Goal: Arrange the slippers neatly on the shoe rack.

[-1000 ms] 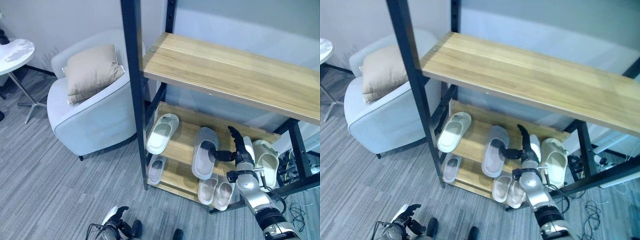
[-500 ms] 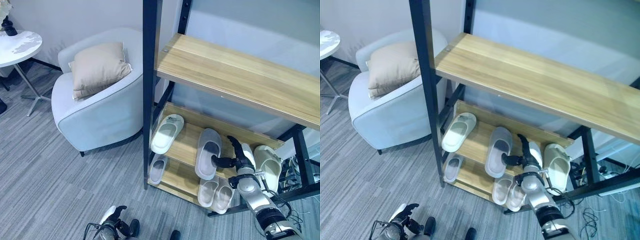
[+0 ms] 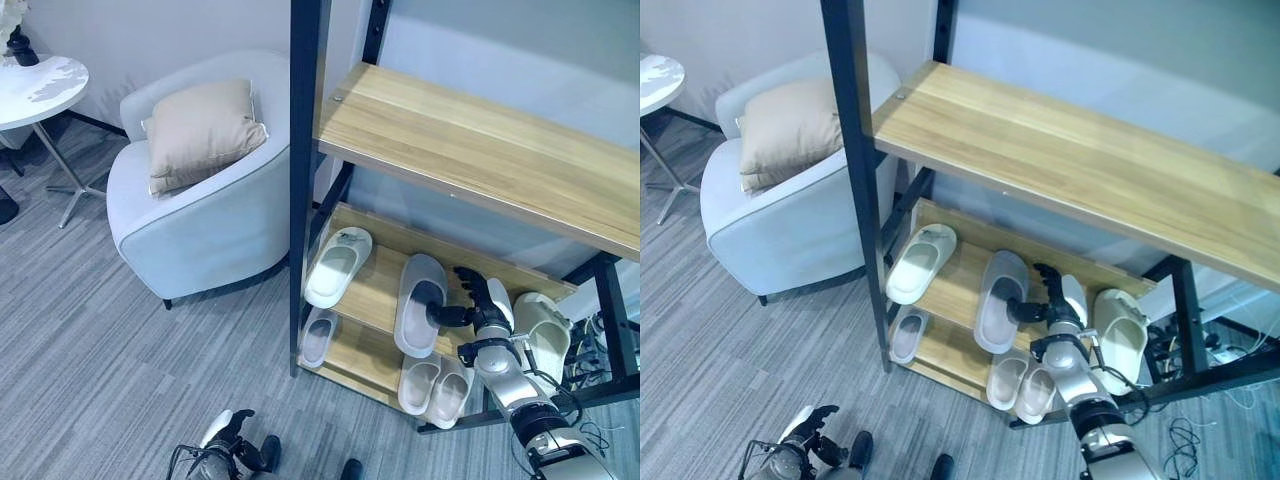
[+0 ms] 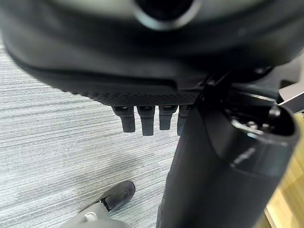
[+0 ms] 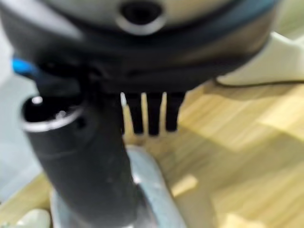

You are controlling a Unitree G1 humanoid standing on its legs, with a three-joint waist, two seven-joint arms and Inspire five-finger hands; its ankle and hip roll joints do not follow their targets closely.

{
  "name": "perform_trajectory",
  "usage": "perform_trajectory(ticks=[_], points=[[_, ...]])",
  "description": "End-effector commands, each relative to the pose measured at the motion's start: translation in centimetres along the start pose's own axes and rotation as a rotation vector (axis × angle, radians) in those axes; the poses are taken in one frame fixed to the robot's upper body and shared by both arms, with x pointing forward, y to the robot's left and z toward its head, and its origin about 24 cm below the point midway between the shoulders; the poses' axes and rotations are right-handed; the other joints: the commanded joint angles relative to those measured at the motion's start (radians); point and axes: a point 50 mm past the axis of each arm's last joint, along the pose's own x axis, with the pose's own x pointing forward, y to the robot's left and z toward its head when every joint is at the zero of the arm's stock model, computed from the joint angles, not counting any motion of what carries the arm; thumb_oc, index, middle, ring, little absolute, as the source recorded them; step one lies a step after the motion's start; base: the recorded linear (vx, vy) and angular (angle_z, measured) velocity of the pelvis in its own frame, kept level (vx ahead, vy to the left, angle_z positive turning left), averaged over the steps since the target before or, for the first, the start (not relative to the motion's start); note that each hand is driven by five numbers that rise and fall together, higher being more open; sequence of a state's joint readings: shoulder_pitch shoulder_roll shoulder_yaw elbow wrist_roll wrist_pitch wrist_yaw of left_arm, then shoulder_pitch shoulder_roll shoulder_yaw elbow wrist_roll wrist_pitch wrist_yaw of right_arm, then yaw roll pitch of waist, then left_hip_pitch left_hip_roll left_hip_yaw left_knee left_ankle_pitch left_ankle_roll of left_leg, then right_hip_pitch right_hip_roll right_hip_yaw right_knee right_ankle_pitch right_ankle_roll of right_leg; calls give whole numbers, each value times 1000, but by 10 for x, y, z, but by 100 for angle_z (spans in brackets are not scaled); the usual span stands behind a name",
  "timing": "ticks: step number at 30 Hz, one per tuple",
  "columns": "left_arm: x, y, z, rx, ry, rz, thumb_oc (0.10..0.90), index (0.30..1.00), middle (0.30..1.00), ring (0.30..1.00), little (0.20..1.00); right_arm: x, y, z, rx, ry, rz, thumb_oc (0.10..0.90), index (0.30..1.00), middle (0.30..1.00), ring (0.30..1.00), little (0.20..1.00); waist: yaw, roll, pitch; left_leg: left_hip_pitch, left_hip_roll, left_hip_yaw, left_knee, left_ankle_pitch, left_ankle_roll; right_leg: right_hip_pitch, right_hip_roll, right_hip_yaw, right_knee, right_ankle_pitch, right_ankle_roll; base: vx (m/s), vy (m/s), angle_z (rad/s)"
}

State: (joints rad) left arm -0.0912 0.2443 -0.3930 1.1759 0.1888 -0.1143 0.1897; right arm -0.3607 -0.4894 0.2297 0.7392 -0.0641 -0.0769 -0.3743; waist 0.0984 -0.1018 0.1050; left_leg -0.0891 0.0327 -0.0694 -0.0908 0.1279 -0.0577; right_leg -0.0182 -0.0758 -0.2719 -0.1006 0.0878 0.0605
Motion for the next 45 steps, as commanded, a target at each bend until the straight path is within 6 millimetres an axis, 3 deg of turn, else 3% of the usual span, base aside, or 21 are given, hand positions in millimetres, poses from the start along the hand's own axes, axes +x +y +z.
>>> perform_trajectory(ticks=[1, 7, 14, 19, 26, 35, 43, 45], points=[[-7, -36, 1, 77, -13, -106, 800, 900, 900, 900, 900, 26, -42, 46, 18, -166, -166, 400, 300, 300, 300, 300, 33, 6, -7, -2, -17, 5, 4, -118, 10, 26, -52, 40, 13, -114, 84, 0, 0, 0], [-6, -36, 2, 77, -17, -104, 800, 900, 900, 900, 900, 22, -44, 34, 0, -128, -190, 400, 300, 300, 300, 300, 26, 12, -6, 4, -18, 7, 4, -121, 11, 32, -54, 37, 13, -116, 83, 0, 0, 0], [-5, -33, 8, 74, -36, -87, 800, 900, 900, 900, 900, 18, -52, 44, 44, -177, -264, 400, 300, 300, 300, 300, 16, 19, -2, 13, -17, 13, 4, -126, 14, 37, -54, 46, 13, -119, 81, 0, 0, 0], [-3, -30, 13, 66, -47, -71, 800, 900, 900, 900, 900, 7, -51, 52, 117, -243, -288, 400, 300, 300, 300, 300, 2, 26, -2, 23, -14, 20, 4, -131, 15, 40, -51, 54, 13, -122, 80, 3, -4, -1], [-3, -33, 17, 51, -50, -66, 800, 900, 900, 900, 900, -19, -40, 55, 368, -293, -305, 400, 300, 300, 300, 300, -28, 38, -2, 39, -8, 33, 4, -138, 19, 47, -45, 67, 13, -127, 75, 16, -17, -6], [-3, -34, 19, 14, -45, -66, 800, 900, 900, 900, 900, -59, -17, 66, 646, -401, -91, 400, 300, 300, 300, 300, -74, 51, 1, 57, 0, 58, 4, -144, 20, 49, -41, 86, 13, -128, 72, -5, -14, -8], [-2, -31, 20, -13, -48, -66, 800, 900, 900, 900, 900, -86, -3, 62, 681, -425, 123, 400, 300, 300, 300, 300, -105, 57, 0, 69, 5, 75, 4, -148, 19, 51, -37, 102, 13, -126, 72, -13, -10, -9], [-2, -31, 19, -6, -45, -78, 800, 900, 900, 900, 900, -98, 1, 63, 738, -447, 254, 400, 300, 300, 300, 300, -116, 58, -1, 75, 8, 82, 4, -151, 17, 52, -35, 109, 13, -126, 72, -2, -2, -17]])
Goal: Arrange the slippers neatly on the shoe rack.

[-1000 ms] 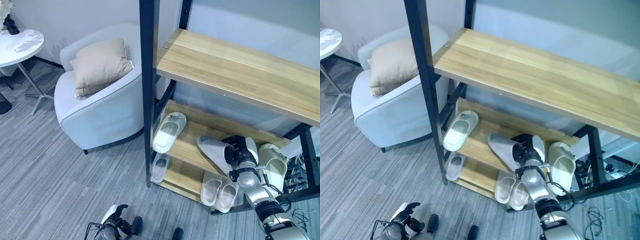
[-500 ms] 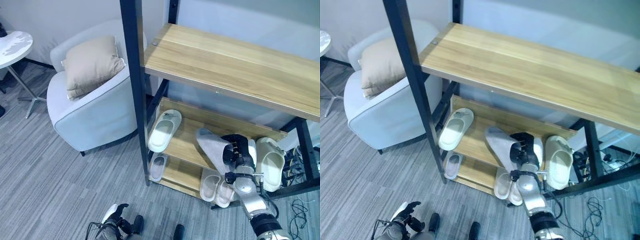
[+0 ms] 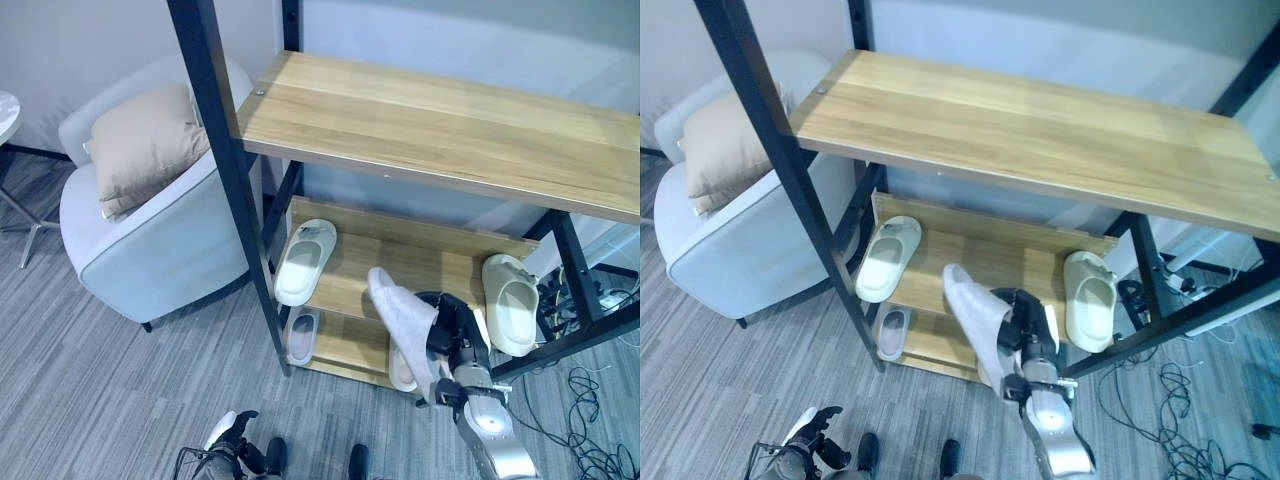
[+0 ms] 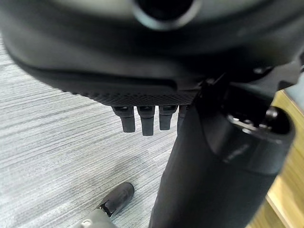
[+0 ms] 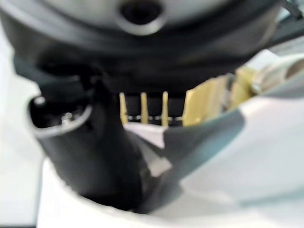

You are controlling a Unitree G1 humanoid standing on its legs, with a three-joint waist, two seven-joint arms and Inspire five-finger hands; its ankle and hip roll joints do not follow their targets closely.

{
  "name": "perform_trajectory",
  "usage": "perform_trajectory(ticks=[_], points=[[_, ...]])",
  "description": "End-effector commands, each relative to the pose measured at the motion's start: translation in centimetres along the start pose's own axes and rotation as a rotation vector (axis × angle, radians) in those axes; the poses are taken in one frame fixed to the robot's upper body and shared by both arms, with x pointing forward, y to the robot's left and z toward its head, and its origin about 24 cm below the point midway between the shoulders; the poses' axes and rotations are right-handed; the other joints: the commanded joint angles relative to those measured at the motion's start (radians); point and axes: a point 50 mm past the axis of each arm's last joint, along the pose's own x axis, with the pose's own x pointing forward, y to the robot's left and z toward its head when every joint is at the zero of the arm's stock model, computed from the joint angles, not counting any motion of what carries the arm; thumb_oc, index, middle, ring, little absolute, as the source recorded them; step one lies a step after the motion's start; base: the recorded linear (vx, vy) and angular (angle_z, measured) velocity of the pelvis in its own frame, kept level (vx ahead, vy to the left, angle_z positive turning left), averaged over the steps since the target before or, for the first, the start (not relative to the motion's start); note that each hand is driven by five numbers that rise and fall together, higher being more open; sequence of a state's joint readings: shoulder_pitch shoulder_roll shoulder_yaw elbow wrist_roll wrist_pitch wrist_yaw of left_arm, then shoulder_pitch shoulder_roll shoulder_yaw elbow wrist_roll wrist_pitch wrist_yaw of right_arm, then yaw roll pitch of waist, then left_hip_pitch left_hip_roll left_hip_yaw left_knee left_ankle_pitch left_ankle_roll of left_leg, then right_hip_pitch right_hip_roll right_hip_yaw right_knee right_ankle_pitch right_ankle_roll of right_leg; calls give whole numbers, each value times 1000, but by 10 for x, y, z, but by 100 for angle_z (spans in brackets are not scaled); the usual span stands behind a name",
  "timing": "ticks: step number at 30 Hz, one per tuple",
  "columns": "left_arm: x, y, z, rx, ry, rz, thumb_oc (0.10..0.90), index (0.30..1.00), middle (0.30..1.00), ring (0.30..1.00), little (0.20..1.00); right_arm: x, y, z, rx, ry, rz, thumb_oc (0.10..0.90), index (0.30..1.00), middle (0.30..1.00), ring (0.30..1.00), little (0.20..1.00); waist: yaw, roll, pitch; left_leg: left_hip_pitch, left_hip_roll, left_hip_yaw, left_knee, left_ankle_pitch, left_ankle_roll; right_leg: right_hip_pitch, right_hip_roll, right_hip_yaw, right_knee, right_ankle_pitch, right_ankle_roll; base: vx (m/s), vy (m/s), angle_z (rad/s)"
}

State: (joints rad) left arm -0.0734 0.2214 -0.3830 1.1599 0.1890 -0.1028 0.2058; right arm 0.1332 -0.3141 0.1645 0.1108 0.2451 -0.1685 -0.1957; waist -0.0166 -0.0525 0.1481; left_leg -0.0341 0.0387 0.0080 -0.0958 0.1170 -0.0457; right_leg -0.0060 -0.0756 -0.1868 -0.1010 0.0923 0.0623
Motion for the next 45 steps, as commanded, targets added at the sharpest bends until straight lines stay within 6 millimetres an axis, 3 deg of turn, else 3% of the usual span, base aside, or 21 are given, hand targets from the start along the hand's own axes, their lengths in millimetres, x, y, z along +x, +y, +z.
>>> perform_trajectory(ticks=[1, 2, 8, 16, 25, 29, 31, 33, 36, 38, 45], points=[[0, -23, 18, 17, -48, -78, 800, 900, 900, 900, 900, 1, -1, 65, 98, -336, 131, 400, 300, 300, 300, 300, -1, 9, -44, 20, 2, 5, 8, -140, 5, 40, -35, 24, 14, -131, 70, -14, 2, -14], [1, -23, 18, 28, -50, -91, 800, 900, 900, 900, 900, -4, 4, 55, 169, -284, 206, 400, 300, 300, 300, 300, -8, 8, -44, 24, 3, 9, 8, -141, 4, 40, -34, 30, 14, -130, 71, -19, 2, -8], [3, -22, 25, 36, -76, -116, 800, 900, 900, 900, 900, -10, 15, 32, 88, -156, 383, 400, 300, 300, 300, 300, -19, 4, -48, 38, 8, 24, 8, -147, 1, 45, -32, 41, 14, -128, 71, -5, -1, -4], [4, -21, 30, 69, -85, -134, 800, 900, 900, 900, 900, -14, 19, 8, 0, -26, 478, 400, 300, 300, 300, 300, -28, -2, -50, 45, 13, 34, 8, -150, -3, 45, -31, 44, 14, -126, 70, 2, -4, -7], [5, -21, 27, 50, -63, -123, 800, 900, 900, 900, 900, -12, 10, -23, -82, 94, 358, 400, 300, 300, 300, 300, -37, -4, -47, 48, 15, 40, 8, -155, -2, 41, -30, 50, 14, -123, 72, 14, -3, -1], [6, -15, 26, 23, -52, -89, 800, 900, 900, 900, 900, -5, 16, -24, -76, 95, 322, 400, 300, 300, 300, 300, -33, -9, -27, 36, 19, 41, 8, -149, -4, 28, -27, 54, 14, -119, 73, 15, 1, -4], [5, -8, 15, -7, -17, -62, 800, 900, 900, 900, 900, -1, 22, -33, -38, 138, 293, 400, 300, 300, 300, 300, -23, -20, -19, 36, 25, 43, 8, -150, -1, 30, -20, 57, 14, -125, 70, 106, 2, -11], [5, -5, 12, -6, -9, -48, 800, 900, 900, 900, 900, 2, 26, -34, -8, 141, 285, 400, 300, 300, 300, 300, -20, -27, -10, 34, 28, 46, 8, -145, -1, 27, -18, 63, 14, -124, 70, 25, -13, -7], [10, 16, 21, -27, -30, 29, 800, 900, 900, 900, 900, 19, 43, -18, 62, 90, 302, 400, 300, 300, 300, 300, 1, -73, 72, -93, 46, 44, 146, -163, 2, -61, -21, 70, 89, -130, 56, -151, -53, -18], [13, 26, 30, -54, -58, 62, 800, 900, 900, 900, 900, 23, 46, -12, 103, 73, 298, 400, 300, 300, 300, 300, 2, -82, 100, -171, 48, 25, 219, -181, 5, -135, -21, 55, 179, -155, 45, -136, -28, -4], [16, 44, 67, -216, -173, 154, 800, 900, 900, 900, 900, 35, 47, 12, 227, -15, 195, 400, 300, 300, 300, 300, 5, -60, 159, -384, 41, -21, 442, -240, 24, -339, -54, 25, 465, -248, 31, -58, 24, 18]])
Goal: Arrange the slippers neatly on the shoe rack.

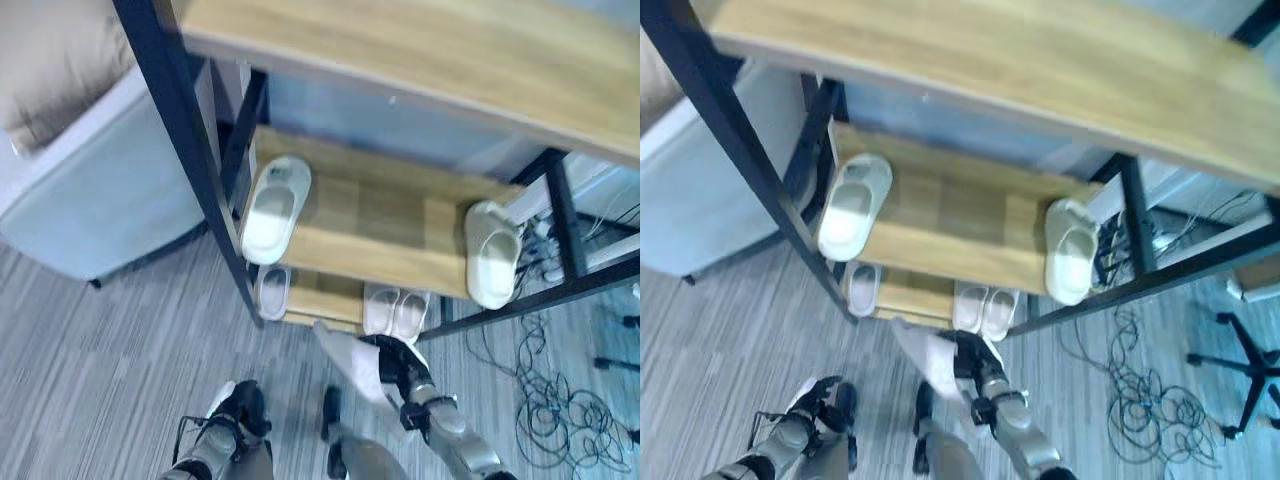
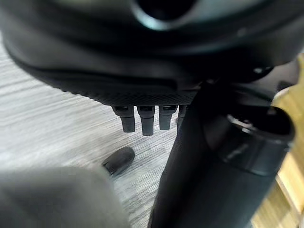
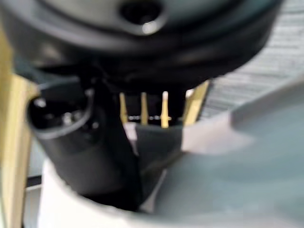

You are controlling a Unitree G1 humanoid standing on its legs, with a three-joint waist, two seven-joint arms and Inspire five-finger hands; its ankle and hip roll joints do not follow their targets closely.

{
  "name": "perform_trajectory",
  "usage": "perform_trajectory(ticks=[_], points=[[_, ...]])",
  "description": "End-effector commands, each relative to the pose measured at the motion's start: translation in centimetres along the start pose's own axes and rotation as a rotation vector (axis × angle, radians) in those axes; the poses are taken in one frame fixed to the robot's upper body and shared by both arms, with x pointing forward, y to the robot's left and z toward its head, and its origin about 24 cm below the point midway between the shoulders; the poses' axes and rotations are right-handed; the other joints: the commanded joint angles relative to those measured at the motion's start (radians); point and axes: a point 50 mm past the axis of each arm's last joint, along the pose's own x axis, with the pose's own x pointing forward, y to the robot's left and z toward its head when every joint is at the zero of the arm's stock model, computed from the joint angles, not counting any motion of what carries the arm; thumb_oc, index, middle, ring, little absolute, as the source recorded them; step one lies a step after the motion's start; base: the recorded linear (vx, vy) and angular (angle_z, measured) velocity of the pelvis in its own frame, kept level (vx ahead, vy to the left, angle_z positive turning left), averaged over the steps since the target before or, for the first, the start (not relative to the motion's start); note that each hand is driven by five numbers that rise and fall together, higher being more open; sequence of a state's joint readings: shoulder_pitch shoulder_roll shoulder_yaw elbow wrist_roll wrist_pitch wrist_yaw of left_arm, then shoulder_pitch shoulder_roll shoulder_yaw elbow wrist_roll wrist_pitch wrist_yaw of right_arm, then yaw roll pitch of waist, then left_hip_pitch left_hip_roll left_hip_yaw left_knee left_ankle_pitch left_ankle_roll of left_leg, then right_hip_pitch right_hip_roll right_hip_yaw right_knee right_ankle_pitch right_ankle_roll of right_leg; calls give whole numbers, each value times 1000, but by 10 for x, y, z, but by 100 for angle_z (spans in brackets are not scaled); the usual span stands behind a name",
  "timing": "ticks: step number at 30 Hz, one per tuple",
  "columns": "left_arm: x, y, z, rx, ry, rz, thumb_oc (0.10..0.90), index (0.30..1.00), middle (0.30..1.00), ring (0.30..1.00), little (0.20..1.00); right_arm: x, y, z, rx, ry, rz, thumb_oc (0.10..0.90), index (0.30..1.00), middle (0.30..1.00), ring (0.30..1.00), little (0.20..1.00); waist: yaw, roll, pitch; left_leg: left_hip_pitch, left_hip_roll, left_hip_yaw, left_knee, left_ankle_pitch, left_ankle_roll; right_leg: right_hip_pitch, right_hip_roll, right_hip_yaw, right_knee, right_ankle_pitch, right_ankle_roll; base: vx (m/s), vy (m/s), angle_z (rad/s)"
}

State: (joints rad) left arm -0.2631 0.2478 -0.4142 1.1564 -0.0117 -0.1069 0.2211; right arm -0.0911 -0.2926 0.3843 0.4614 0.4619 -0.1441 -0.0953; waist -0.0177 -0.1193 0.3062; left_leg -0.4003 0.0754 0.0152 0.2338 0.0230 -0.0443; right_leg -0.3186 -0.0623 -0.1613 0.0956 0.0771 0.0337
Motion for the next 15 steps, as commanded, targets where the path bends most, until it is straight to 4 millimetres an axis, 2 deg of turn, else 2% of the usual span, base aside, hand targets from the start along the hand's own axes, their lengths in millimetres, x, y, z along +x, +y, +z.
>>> perform_trajectory(ticks=[1, 3, 4, 5, 6, 7, 8, 9, 10, 11, 12, 13, 14, 15], points=[[-2, -3, 9, -84, -56, 43, 800, 900, 900, 900, 900, -1, 8, 52, 106, -267, 10, 400, 300, 300, 300, 300, 6, 10, 2, -33, 10, -32, 133, -156, 24, -46, -69, -3, 303, -252, 54, -26, 30, 10], [-2, 0, 19, -130, -110, 54, 800, 900, 900, 900, 900, -3, 8, 61, 135, -302, 13, 400, 300, 300, 300, 300, 8, 15, 17, -107, 15, -42, 235, -188, 32, -114, -82, -8, 407, -285, 46, -26, 16, 10], [-2, 0, 19, -130, -110, 54, 800, 900, 900, 900, 900, -3, 8, 61, 135, -302, 13, 400, 300, 300, 300, 300, 8, 15, 15, -110, 15, -43, 237, -189, 32, -117, -82, -8, 408, -286, 46, 26, -1, 5], [-3, 5, 25, -217, -146, 68, 800, 900, 900, 900, 900, -3, 7, 67, 275, -341, 2, 400, 300, 300, 300, 300, 12, 21, 26, -182, 24, -49, 367, -256, 38, -189, -88, 1, 535, -359, 39, 36, 5, 5], [-3, 6, 26, -256, -143, 66, 800, 900, 900, 900, 900, -2, 7, 71, 313, -357, 0, 400, 300, 300, 300, 300, 15, 25, 26, -216, 24, -57, 414, -275, 41, -226, -92, 2, 588, -384, 30, -15, 6, 3], [-1, 15, 25, -301, -131, 104, 800, 900, 900, 900, 900, 1, 6, 85, 351, -408, -10, 400, 300, 300, 300, 300, 22, 32, 40, -314, 25, -70, 554, -317, 47, -318, -105, 4, 714, -431, 17, -52, 7, 6], [-1, 15, 25, -301, -132, 104, 800, 900, 900, 900, 900, 1, 6, 85, 351, -409, -10, 400, 300, 300, 300, 300, 22, 33, 37, -319, 26, -71, 558, -318, 47, -322, -105, 4, 717, -433, 17, -60, 1, 7], [0, 20, 22, -321, -121, 125, 800, 900, 900, 900, 900, 1, 8, 98, 348, -450, 13, 400, 300, 300, 300, 300, 25, 35, 38, -359, 32, -72, 612, -348, 52, -374, -105, 8, 780, -470, 12, -22, -5, 9], [0, 28, 20, -338, -119, 157, 800, 900, 900, 900, 900, 1, 10, 109, 307, -486, 38, 400, 300, 300, 300, 300, 31, 43, 39, -448, 21, -80, 739, -396, 61, -457, -113, 26, 892, -516, -4, -21, -5, 5], [0, 28, 20, -339, -119, 157, 800, 900, 900, 900, 900, 1, 10, 109, 307, -486, 38, 400, 300, 300, 300, 300, 31, 43, 36, -453, 21, -81, 743, -398, 61, -462, -113, 26, 896, -518, -4, 0, 0, 0], [0, 31, 18, -349, -112, 178, 800, 900, 900, 900, 900, -2, 11, 118, 293, -522, 47, 400, 300, 300, 300, 300, 35, 47, 35, -504, 19, -82, 804, -423, 63, -511, -120, 33, 955, -545, -11, -8, -8, -5], [0, 34, 13, -399, -87, 218, 800, 900, 900, 900, 900, 2, 12, 131, 283, -560, 29, 400, 300, 300, 300, 300, 43, 56, 31, -596, 12, -95, 930, -477, 82, -617, -131, 58, 1104, -603, -29, -6, -8, -4], [0, 34, 13, -399, -87, 218, 800, 900, 900, 900, 900, 2, 12, 131, 283, -560, 29, 400, 300, 300, 300, 300, 43, 56, 27, -603, 12, -95, 935, -479, 82, -623, -131, 59, 1109, -606, -28, 0, 0, 0], [0, 34, 13, -435, -75, 232, 800, 900, 900, 900, 900, 3, 12, 140, 273, -592, 19, 400, 300, 300, 300, 300, 45, 60, 27, -644, 12, -101, 992, -499, 89, -668, -135, 68, 1169, -624, -32, 0, 0, 0]])
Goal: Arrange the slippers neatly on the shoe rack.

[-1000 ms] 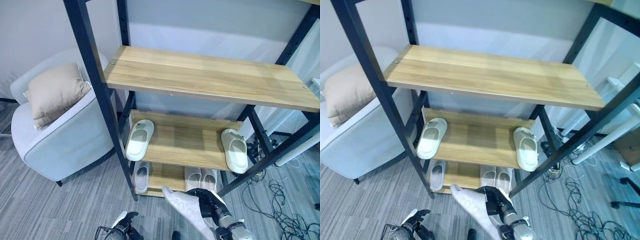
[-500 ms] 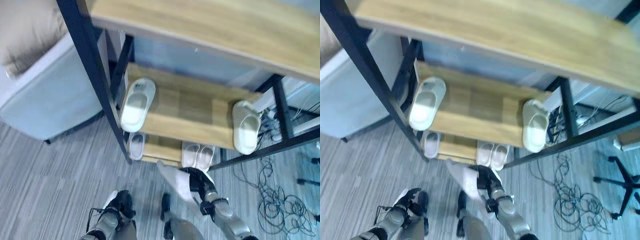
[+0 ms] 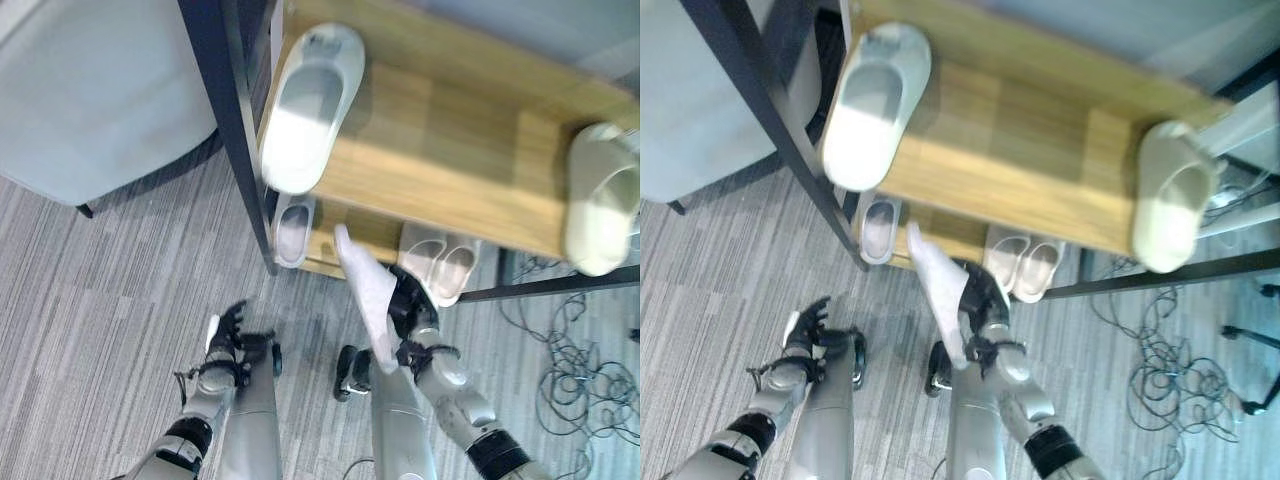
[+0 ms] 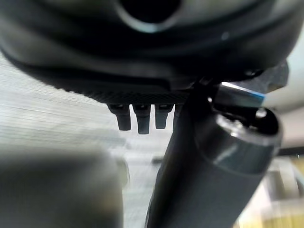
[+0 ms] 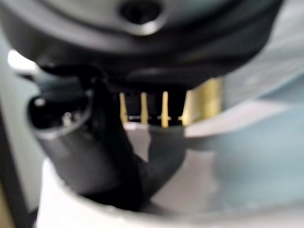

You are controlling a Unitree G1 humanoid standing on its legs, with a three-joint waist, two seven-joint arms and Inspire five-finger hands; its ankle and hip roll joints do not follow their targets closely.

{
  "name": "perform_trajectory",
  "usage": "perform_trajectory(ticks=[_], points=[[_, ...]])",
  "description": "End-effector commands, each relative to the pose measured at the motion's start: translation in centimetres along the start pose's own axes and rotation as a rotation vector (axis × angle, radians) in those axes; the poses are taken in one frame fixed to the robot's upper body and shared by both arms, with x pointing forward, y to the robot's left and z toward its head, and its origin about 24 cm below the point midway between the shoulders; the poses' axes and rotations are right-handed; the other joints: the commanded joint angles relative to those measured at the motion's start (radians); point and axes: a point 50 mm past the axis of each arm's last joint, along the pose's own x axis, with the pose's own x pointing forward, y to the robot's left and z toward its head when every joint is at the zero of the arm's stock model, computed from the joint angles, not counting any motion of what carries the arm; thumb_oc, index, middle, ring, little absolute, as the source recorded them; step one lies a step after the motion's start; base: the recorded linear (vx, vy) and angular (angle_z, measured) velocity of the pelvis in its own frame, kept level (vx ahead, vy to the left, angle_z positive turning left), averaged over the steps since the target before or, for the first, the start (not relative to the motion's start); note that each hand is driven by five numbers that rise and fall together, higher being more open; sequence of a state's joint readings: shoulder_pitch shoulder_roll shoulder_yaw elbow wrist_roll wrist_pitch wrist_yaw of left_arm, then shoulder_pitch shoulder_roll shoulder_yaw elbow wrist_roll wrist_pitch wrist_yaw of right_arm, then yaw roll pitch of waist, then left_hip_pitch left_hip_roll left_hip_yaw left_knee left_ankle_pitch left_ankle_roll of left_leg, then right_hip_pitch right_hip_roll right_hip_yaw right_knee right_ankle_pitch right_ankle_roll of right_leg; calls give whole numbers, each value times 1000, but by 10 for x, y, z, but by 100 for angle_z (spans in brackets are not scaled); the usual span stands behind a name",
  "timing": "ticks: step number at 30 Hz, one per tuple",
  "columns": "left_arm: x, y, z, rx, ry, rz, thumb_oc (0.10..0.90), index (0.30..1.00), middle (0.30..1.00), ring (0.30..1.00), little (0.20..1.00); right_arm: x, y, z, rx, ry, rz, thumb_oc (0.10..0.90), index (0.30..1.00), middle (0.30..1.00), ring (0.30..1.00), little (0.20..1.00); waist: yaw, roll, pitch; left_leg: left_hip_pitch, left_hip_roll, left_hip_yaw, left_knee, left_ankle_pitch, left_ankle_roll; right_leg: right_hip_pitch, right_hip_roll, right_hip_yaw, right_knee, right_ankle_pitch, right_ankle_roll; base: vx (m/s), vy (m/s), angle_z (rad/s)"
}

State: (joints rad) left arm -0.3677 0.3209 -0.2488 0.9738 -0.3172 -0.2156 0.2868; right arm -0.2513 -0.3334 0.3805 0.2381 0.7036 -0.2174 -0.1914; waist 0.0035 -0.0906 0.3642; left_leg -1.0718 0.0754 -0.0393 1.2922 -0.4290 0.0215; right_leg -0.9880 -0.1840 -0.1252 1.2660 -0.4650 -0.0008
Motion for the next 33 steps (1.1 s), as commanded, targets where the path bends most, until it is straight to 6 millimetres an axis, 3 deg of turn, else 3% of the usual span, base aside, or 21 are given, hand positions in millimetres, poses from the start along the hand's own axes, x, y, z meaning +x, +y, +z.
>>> perform_trajectory(ticks=[1, 2, 4, 6, 7, 8, 10, 11, 14, 17, 19, 26, 28, 33], points=[[-32, 0, -66, 9, 222, 64, 800, 900, 900, 900, 900, 5, 10, 51, 25, -272, -12, 400, 300, 300, 300, 300, 27, 34, -29, -28, 11, -55, 3, -65, 24, -51, -21, 38, 75, -108, -8, 0, 0, 0], [-31, 5, -67, -53, 238, 126, 800, 900, 900, 900, 900, 12, 14, 84, -9, -408, -19, 400, 300, 300, 300, 300, 31, 42, -32, -122, 2, -69, 122, -102, 32, -152, -28, 60, 206, -149, -16, 29, -36, 5], [-28, 11, -62, -98, 227, 190, 800, 900, 900, 900, 900, 18, 18, 119, -29, -543, -29, 400, 300, 300, 300, 300, 37, 51, -36, -227, -17, -83, 251, -136, 36, -257, -35, 75, 345, -186, -28, 59, -29, 3], [-26, 20, -55, -148, 193, 276, 800, 900, 900, 900, 900, 24, 34, 180, -133, -747, -19, 400, 300, 300, 300, 300, 47, 62, -23, -345, -37, -88, 429, -181, 31, -389, -36, 120, 540, -219, -36, 88, 38, -4], [-26, 22, -54, -174, 189, 305, 800, 900, 900, 900, 900, 23, 39, 196, -158, -807, -15, 400, 300, 300, 300, 300, 51, 67, -16, -382, -40, -92, 486, -197, 30, -424, -35, 137, 597, -236, -40, 74, 51, 0], [-26, 22, -54, -174, 189, 305, 800, 900, 900, 900, 900, 23, 39, 197, -158, -808, -14, 400, 300, 300, 300, 300, 50, 67, -18, -387, -41, -92, 489, -197, 30, -429, -36, 138, 600, -237, -40, 58, 28, -2], [-28, 30, -52, -262, 169, 378, 800, 900, 900, 900, 900, 22, 48, 235, -180, -930, -12, 400, 300, 300, 300, 300, 58, 81, 24, -469, -49, -104, 636, -235, 27, -520, -38, 191, 771, -262, -38, 71, 36, -2], [-27, 30, -52, -262, 169, 378, 800, 900, 900, 900, 900, 22, 48, 236, -180, -930, -11, 400, 300, 300, 300, 300, 57, 81, 22, -474, -50, -103, 639, -235, 27, -525, -39, 192, 774, -263, -38, 94, 35, -2], [-32, 44, -50, -304, 125, 479, 800, 900, 900, 900, 900, 7, 62, 270, -124, -1099, 0, 400, 300, 300, 300, 300, 68, 93, 108, -498, -58, -115, 789, -287, 30, -563, -25, 257, 938, -291, -42, 46, 26, 4], [-30, 51, -47, -284, 113, 520, 800, 900, 900, 900, 900, 3, 77, 285, -108, -1171, 32, 400, 300, 300, 300, 300, 72, 92, 154, -498, -56, -124, 849, -307, 30, -568, -22, 284, 1003, -303, -46, 22, 24, -6], [-34, 54, -50, -266, 112, 571, 800, 900, 900, 900, 900, -3, 85, 285, -20, -1192, 50, 400, 300, 300, 300, 300, 78, 85, 156, -498, -61, -130, 899, -332, 29, -579, -10, 313, 1057, -311, -51, 18, -29, -7], [-36, 62, -50, -174, 95, 623, 800, 900, 900, 900, 900, -1, 97, 289, -35, -1225, -2, 400, 300, 300, 300, 300, 74, 80, 156, -498, -54, -136, 944, -353, 26, -582, -7, 330, 1091, -318, -65, -29, -4, 0], [-37, 68, -51, -160, 94, 660, 800, 900, 900, 900, 900, 6, 107, 288, 30, -1198, 1, 400, 300, 300, 300, 300, 82, 98, 156, -498, -49, -152, 967, -366, 33, -582, -1, 315, 1092, -323, -69, -43, 48, -6], [-33, 69, -45, -188, 85, 663, 800, 900, 900, 900, 900, 14, 123, 293, 69, -1157, 12, 400, 300, 300, 300, 300, 91, 107, 156, -498, -47, -163, 984, -374, 40, -582, 12, 308, 1090, -319, -68, -12, 14, -13]])
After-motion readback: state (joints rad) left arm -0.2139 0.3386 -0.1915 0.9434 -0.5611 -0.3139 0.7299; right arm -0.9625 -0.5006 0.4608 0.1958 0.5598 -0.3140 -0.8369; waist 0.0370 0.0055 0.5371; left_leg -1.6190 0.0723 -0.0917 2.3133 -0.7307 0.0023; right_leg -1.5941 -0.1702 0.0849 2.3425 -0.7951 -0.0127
